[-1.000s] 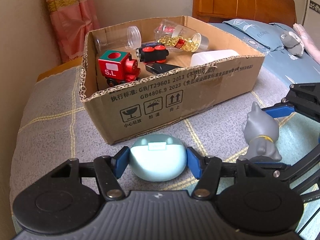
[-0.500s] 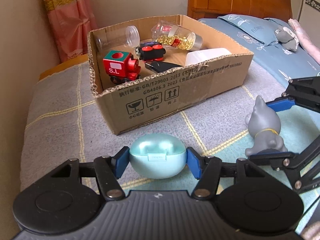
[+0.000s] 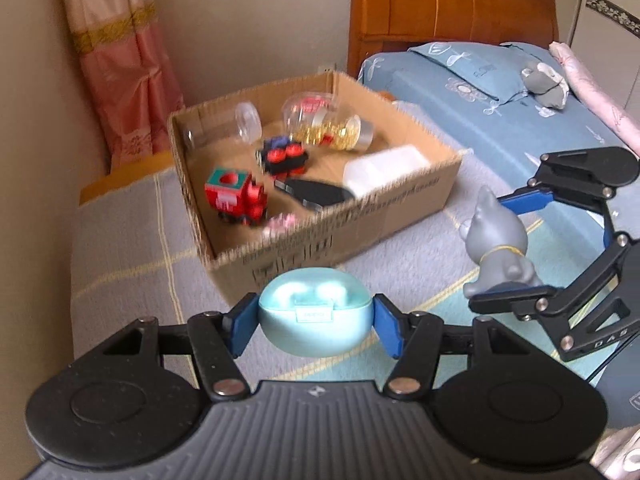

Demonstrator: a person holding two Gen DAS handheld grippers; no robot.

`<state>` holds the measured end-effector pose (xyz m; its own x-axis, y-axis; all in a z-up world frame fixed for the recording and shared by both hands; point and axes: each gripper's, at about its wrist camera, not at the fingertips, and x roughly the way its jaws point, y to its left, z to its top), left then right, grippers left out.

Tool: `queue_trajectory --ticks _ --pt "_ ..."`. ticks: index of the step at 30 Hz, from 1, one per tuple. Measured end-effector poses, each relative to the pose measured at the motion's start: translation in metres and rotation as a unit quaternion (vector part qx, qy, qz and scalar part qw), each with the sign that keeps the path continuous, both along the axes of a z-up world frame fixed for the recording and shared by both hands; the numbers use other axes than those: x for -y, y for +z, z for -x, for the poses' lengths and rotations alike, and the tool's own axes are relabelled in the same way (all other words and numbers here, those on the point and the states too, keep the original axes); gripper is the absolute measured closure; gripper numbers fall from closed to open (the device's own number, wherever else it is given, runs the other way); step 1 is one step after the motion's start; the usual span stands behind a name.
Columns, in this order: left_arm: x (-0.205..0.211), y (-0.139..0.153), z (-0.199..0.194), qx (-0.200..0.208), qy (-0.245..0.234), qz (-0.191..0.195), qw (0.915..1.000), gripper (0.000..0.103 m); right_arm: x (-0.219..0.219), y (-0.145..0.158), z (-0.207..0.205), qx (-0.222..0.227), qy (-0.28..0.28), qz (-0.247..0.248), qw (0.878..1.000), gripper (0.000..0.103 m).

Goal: Organize rigid objects
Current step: 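Carry case and cat figurine into the box and open both tools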

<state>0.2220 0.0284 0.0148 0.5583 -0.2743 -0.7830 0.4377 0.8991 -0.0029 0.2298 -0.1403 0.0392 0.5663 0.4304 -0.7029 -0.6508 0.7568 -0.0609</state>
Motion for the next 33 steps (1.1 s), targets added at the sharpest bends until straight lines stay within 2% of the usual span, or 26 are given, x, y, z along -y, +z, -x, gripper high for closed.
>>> queue_trajectory --ticks 6,12,19,26,29,30,33 --pt "0.008 0.026 -0.034 0.015 0.001 -0.002 0.9999 0.043 0.003 0.022 -0.012 0.017 -0.01 -0.021 1.0 0.025" --pt "0.014 0.039 -0.088 0.021 0.028 -0.006 0.9994 0.043 0.003 0.036 -0.018 0.033 -0.02 -0.027 0.999 0.025" --pt "0.013 0.019 -0.149 0.01 0.067 -0.033 0.9972 0.043 0.012 0.048 -0.008 0.048 -0.027 -0.018 0.998 0.025" --pt "0.009 -0.005 -0.176 -0.02 0.1 -0.031 0.9943 0.042 0.023 0.055 -0.001 0.055 -0.041 -0.012 0.998 0.025" --pt "0.008 -0.005 -0.174 -0.016 0.11 -0.032 0.9932 0.029 0.025 0.055 -0.001 0.055 -0.045 -0.011 0.997 0.025" --pt "0.007 -0.003 -0.171 -0.01 0.107 -0.032 0.9937 0.02 0.025 0.055 -0.001 0.055 -0.045 -0.01 0.997 0.025" --pt "0.005 0.006 -0.16 0.01 0.11 -0.034 0.9933 0.014 0.025 0.055 -0.003 0.054 -0.043 -0.013 0.998 0.025"
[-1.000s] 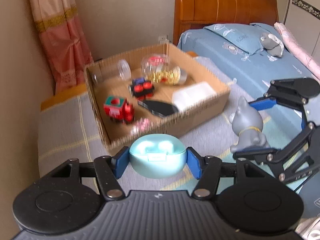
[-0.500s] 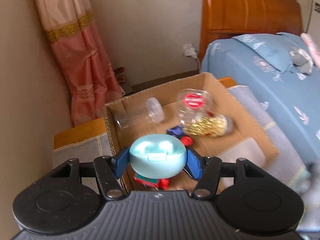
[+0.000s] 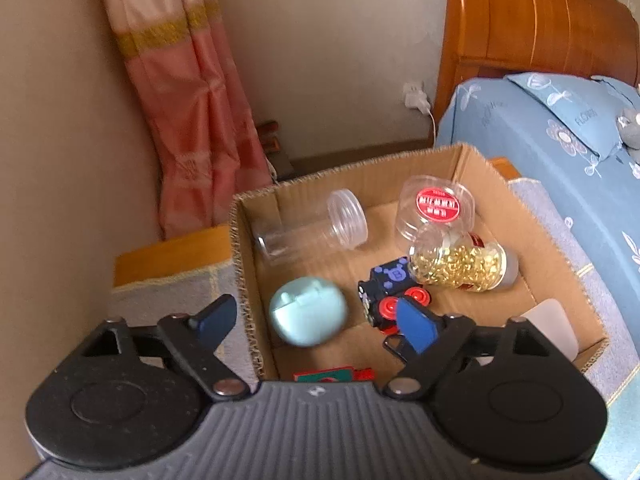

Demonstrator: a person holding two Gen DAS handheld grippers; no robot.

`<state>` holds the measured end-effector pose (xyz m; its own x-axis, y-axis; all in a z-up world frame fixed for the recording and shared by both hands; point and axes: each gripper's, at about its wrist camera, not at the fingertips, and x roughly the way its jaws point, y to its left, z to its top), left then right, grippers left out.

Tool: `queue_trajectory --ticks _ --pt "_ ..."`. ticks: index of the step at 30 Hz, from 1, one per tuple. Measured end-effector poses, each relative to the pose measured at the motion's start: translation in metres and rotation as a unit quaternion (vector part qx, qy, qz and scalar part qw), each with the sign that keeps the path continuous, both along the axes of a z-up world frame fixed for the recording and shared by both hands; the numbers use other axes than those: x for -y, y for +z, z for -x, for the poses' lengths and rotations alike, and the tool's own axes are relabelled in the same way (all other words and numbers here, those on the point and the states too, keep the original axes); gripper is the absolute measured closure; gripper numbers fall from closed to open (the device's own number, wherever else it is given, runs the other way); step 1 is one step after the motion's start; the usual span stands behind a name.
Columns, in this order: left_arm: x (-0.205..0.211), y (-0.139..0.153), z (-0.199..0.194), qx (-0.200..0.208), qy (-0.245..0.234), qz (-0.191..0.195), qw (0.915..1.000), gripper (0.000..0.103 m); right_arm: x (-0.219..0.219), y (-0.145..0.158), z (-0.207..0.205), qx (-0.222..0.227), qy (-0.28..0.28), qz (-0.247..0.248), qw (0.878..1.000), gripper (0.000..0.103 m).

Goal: Organize rigid objects
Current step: 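Carry case and cat figurine into the box and open both tools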

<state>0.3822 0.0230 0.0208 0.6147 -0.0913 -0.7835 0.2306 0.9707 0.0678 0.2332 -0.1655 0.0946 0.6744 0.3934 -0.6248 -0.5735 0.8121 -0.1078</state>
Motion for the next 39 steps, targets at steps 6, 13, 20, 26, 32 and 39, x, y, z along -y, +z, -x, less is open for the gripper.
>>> queue_trajectory --ticks 6,13,20,26,32,39 --pt "-0.001 0.019 0.028 0.02 -0.02 0.004 0.9996 0.007 -0.007 -0.003 -0.016 -0.012 0.001 -0.011 1.0 0.025" --pt "-0.002 0.031 0.051 0.03 -0.04 -0.012 0.9987 0.007 -0.023 -0.009 -0.049 -0.03 -0.009 -0.016 0.999 0.025" --pt "-0.014 0.042 0.076 0.038 -0.05 -0.009 0.998 0.007 -0.047 -0.017 -0.077 -0.045 -0.007 -0.001 0.999 0.025" --pt "-0.019 0.045 0.091 0.048 -0.05 -0.019 0.9974 0.007 -0.063 -0.026 -0.096 -0.059 -0.011 0.011 0.998 0.025" --pt "-0.022 0.047 0.106 0.053 -0.054 -0.015 0.997 0.007 -0.074 -0.034 -0.116 -0.082 -0.021 0.011 0.996 0.025" --pt "-0.026 0.052 0.122 0.067 -0.048 -0.02 0.9964 0.006 -0.089 -0.04 -0.135 -0.1 -0.034 0.001 0.994 0.023"
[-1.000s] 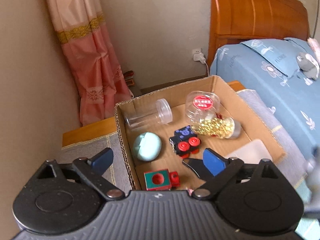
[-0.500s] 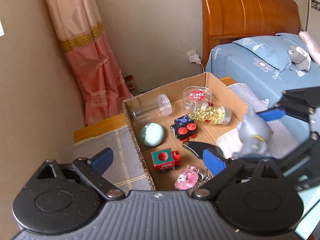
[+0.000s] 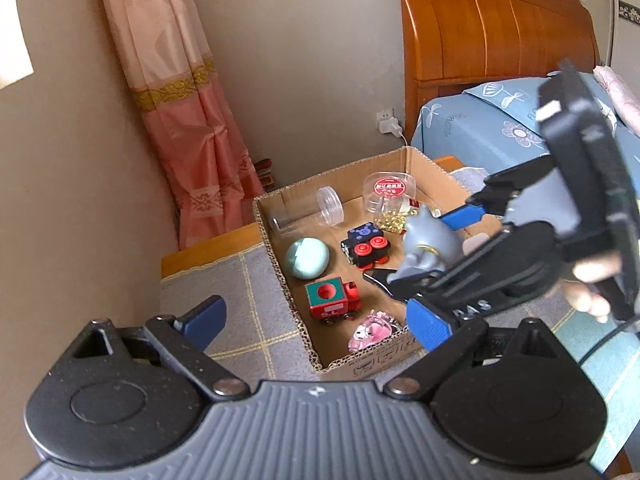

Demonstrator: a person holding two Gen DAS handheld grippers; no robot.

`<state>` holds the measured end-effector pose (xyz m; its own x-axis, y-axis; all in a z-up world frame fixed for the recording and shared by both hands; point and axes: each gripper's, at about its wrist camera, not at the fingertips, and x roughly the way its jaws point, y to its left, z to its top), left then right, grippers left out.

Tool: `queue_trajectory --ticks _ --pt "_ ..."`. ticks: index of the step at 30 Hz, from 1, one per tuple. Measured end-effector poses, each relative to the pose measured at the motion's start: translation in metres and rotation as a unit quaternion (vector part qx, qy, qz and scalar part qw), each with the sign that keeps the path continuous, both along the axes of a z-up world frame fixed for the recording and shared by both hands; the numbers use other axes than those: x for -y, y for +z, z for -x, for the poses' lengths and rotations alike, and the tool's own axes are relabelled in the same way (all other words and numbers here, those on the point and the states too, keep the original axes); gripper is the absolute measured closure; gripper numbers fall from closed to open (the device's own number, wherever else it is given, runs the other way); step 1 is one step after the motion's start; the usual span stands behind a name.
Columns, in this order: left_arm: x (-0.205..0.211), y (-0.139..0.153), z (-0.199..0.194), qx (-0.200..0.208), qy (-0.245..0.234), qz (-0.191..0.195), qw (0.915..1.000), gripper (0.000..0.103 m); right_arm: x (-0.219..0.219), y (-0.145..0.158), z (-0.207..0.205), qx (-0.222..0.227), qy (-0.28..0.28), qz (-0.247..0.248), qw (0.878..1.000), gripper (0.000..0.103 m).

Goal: Organize rigid objects

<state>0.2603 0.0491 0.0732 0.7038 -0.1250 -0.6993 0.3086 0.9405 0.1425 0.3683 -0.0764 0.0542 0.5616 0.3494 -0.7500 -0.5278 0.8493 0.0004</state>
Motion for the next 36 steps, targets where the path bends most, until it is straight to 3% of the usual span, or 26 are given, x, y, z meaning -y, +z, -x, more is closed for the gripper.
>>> queue_trajectory --ticks 4,12,19,23,27,31,36 --pt "-0.003 0.005 0.007 0.012 0.009 -0.004 0.9999 0.003 -0.006 0.003 0.003 0.018 -0.01 0.013 1.0 0.0" --pt "-0.009 0.033 0.025 0.03 0.033 0.001 0.999 0.003 0.002 0.029 0.025 0.054 -0.013 0.022 0.998 0.0" --pt "-0.012 0.072 0.058 0.099 0.067 -0.004 0.9928 0.001 0.022 0.073 0.062 0.1 -0.065 0.021 0.993 0.0" --pt "-0.004 0.049 0.072 0.111 0.118 -0.007 0.9868 0.001 0.037 0.078 0.094 0.11 -0.107 0.02 0.988 0.0" --pt "0.005 0.005 0.089 0.106 0.155 0.016 0.9821 0.001 0.055 0.06 0.123 0.104 -0.162 0.007 0.981 0.0" --pt "0.026 -0.036 0.107 0.071 0.161 0.015 0.9843 0.001 0.067 0.033 0.147 0.092 -0.211 -0.001 0.973 0.0" --pt "0.038 -0.047 0.123 0.05 0.153 0.027 0.9866 0.001 0.069 0.016 0.174 0.087 -0.238 -0.004 0.967 0.0"
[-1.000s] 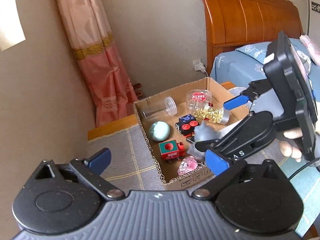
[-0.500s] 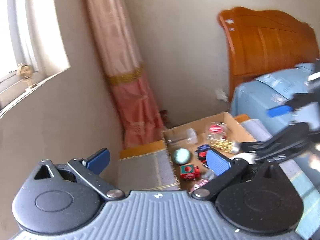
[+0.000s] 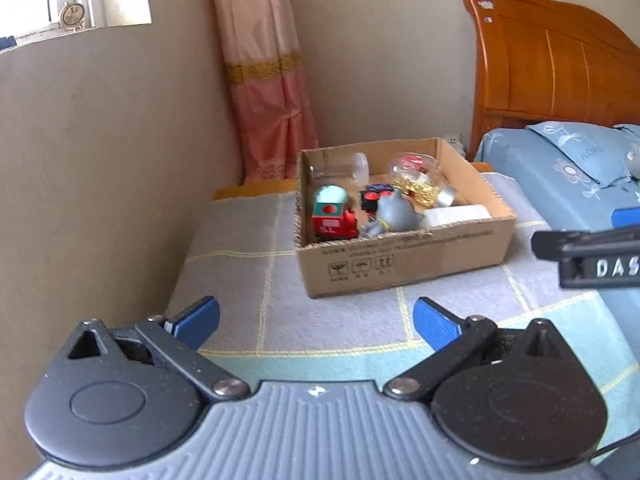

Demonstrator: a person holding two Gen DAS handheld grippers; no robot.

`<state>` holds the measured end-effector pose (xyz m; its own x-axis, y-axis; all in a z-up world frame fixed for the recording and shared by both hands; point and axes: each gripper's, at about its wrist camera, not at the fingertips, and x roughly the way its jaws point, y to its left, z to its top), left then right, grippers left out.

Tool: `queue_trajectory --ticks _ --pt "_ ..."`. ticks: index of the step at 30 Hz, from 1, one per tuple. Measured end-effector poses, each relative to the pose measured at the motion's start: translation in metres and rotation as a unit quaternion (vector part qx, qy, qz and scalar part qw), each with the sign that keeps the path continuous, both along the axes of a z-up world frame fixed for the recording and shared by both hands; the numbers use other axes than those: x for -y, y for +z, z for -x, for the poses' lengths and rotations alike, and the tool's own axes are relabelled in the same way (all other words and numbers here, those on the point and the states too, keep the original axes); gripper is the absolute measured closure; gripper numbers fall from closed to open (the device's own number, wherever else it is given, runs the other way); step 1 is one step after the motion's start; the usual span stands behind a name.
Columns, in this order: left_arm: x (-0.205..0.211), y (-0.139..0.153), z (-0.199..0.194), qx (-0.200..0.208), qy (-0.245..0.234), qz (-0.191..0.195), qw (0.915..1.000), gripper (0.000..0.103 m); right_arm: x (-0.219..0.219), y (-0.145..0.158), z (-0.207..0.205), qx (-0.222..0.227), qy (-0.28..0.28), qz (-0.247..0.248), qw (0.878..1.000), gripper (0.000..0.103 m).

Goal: Organize rigid objects

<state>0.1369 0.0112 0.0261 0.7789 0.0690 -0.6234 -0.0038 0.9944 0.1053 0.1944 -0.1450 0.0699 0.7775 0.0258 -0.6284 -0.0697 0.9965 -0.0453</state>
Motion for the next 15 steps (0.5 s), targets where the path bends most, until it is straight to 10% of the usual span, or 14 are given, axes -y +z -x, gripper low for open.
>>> queue_trajectory --ticks 15 --pt "-0.001 0.022 0.005 0.005 0.023 0.023 0.9994 0.001 0.002 0.01 0.019 0.013 -0.01 -0.01 1.0 0.0"
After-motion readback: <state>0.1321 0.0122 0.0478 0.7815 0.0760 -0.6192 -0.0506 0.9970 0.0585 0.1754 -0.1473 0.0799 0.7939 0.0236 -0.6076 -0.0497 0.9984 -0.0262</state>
